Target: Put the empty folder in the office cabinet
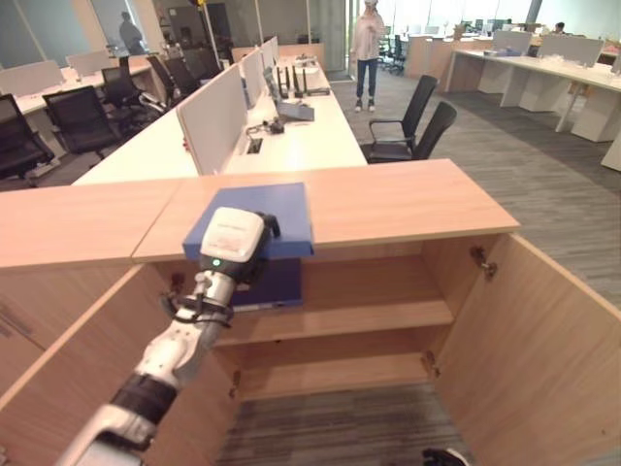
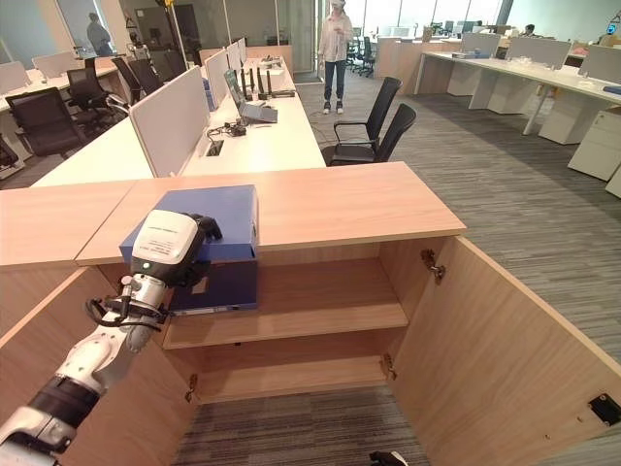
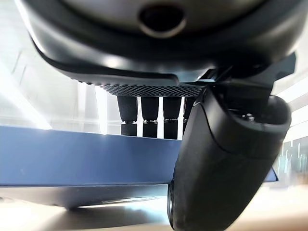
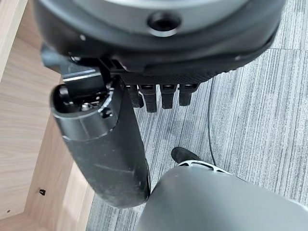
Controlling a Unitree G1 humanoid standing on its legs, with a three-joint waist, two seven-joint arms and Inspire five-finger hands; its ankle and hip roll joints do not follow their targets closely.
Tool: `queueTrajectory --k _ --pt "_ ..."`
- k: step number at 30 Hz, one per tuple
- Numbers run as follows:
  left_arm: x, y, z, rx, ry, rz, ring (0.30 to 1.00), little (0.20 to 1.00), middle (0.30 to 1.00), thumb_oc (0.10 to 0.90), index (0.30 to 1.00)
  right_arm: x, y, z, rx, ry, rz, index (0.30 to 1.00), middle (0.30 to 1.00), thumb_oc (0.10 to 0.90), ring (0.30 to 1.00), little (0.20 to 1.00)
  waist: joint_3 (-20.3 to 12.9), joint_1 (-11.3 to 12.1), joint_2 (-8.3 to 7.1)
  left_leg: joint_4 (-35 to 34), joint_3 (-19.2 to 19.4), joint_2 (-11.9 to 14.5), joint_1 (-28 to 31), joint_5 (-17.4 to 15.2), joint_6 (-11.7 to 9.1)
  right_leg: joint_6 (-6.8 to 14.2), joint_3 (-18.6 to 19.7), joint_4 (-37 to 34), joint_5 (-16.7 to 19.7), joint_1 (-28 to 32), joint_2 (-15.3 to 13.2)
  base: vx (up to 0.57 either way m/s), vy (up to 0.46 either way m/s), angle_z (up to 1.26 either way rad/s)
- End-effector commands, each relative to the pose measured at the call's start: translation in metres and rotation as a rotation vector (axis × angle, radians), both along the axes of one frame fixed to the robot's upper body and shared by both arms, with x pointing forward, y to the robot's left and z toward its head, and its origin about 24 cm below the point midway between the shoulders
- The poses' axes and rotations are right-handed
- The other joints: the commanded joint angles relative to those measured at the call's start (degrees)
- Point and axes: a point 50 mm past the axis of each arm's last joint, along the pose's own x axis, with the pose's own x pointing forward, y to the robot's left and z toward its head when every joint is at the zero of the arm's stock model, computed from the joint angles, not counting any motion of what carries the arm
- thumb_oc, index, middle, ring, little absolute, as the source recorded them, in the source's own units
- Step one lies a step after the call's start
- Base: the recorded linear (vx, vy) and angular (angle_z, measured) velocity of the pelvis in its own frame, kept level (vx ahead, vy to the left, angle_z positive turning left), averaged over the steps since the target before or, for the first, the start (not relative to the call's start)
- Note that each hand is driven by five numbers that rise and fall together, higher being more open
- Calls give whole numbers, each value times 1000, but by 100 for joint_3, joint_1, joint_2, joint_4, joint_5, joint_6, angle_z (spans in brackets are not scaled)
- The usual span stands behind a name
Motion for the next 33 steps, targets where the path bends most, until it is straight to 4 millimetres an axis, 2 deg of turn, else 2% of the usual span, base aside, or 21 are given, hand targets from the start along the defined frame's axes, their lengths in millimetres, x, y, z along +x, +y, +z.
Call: queueTrajectory --k 1,2,3,5,6,8,10,11,12,13,14,15,16,17,18,20,22,25,27,29,33 --pt "-7 -38 28 -336 77 -355 300 300 300 400 300 -18 -4 -4 -24 81 -7 900 900 800 900 900 65 -7 -236 -25 -165 94 -173 -280 -269 641 109 41 -566 504 -305 -23 9 11" --pt "-26 -55 35 -615 217 -607 300 300 300 400 300 -7 -3 -2 -3 45 -30 900 900 800 900 900 90 6 -225 -25 -167 96 -200 -261 -256 639 103 41 -536 484 -317 -31 8 10" --pt "-36 -58 36 -789 309 -730 300 300 300 400 300 4 -1 0 18 10 -31 900 900 800 900 900 107 20 -206 -25 -163 99 -195 -275 -252 642 101 41 -532 493 -317 -31 11 6" --pt "-45 -62 33 -1016 440 -864 300 300 300 400 300 34 11 8 83 -100 -15 900 900 800 900 900 136 47 -210 -25 -151 98 -232 -236 -245 629 112 41 -485 448 -317 -42 -3 -1" --pt "-49 -64 32 -1067 490 -906 300 300 300 400 300 52 19 14 130 -181 -13 900 900 800 900 900 156 54 -217 -25 -146 99 -236 -229 -245 626 124 41 -475 438 -313 -43 -13 -1" --pt "-54 -60 26 -1120 552 -913 300 300 300 400 300 93 28 44 238 -423 -5 900 900 800 900 900 216 41 -227 -25 -129 108 -228 -234 -251 625 151 41 -470 428 -303 -34 -9 -3" --pt "-58 -52 15 -1182 620 -877 300 300 300 400 300 113 25 78 302 -623 24 900 900 800 900 900 226 18 -235 -25 -109 107 -260 -211 -262 626 152 41 -458 396 -303 -30 -4 -13" --pt "-58 -52 15 -1182 620 -877 300 300 300 400 300 113 25 78 302 -623 23 900 900 800 900 900 220 18 -235 -25 -109 107 -266 -210 -262 626 152 41 -457 390 -304 -9 -5 -17" --pt "-62 -42 6 -1201 654 -829 300 300 300 400 300 124 15 113 317 -797 62 900 900 800 900 900 223 -5 -237 -25 -106 105 -274 -209 -267 640 139 41 -460 379 -302 1 -4 -13" --pt "-63 -36 3 -1208 656 -799 300 300 300 400 300 128 9 127 312 -865 71 900 900 800 900 900 228 -6 -236 -25 -104 104 -274 -207 -265 644 131 41 -463 378 -305 2 -1 -5" --pt "-67 -24 -4 -1224 660 -732 300 300 300 400 300 134 -5 153 272 -982 89 900 900 800 900 900 230 -10 -228 -25 -113 99 -273 -207 -253 650 124 41 -463 376 -307 0 0 0" --pt "-68 -24 -4 -1225 661 -731 300 300 300 400 300 134 -5 153 272 -980 89 900 900 800 900 900 225 -13 -225 -25 -115 99 -271 -208 -252 651 122 41 -463 379 -306 0 0 0" --pt "-70 -18 -6 -1223 661 -700 300 300 300 400 300 135 -9 164 253 -1034 107 900 900 800 900 900 232 -11 -223 -25 -121 100 -270 -208 -247 651 125 41 -466 380 -308 -1 4 5" --pt "-75 -6 -12 -1190 659 -626 300 300 300 400 300 139 -18 187 200 -1128 138 900 900 800 900 900 238 -2 -224 -25 -130 99 -267 -213 -234 651 124 41 -472 379 -308 -1 4 6" --pt "-76 -6 -12 -1190 660 -625 300 300 300 400 300 138 -18 187 200 -1127 138 900 900 800 900 900 234 -4 -223 -25 -130 100 -265 -214 -234 652 123 41 -473 381 -308 -2 3 4" --pt "-81 6 -19 -1169 645 -538 300 300 300 400 300 140 -28 206 143 -1208 138 900 900 800 900 900 240 5 -228 -25 -138 99 -271 -219 -220 649 124 41 -475 380 -310 0 0 0" --pt "-82 12 -22 -1158 635 -497 300 300 300 400 300 140 -32 212 122 -1230 133 900 900 800 900 900 244 11 -234 -25 -145 99 -275 -219 -213 645 128 41 -472 376 -308 0 0 0" --pt "-87 21 -29 -1143 627 -423 300 300 300 400 300 139 -35 218 92 -1253 135 900 900 800 900 900 258 28 -247 -25 -154 99 -289 -222 -202 640 130 41 -472 366 -308 0 0 0" --pt "-89 28 -37 -1119 623 -352 300 300 300 400 300 137 -38 214 72 -1230 128 900 900 800 900 900 276 50 -257 -25 -156 107 -308 -218 -197 634 122 41 -473 359 -313 0 0 0" --pt "-89 29 -37 -1119 623 -351 300 300 300 400 300 138 -38 214 72 -1230 129 900 900 800 900 900 276 45 -255 -25 -156 107 -308 -218 -197 633 122 41 -473 358 -313 0 0 0" --pt "-94 44 -43 -1039 595 -235 300 300 300 400 300 135 -45 206 7 -1168 151 900 900 800 900 900 294 86 -261 -25 -172 109 -333 -214 -188 623 108 41 -485 343 -309 0 0 0"
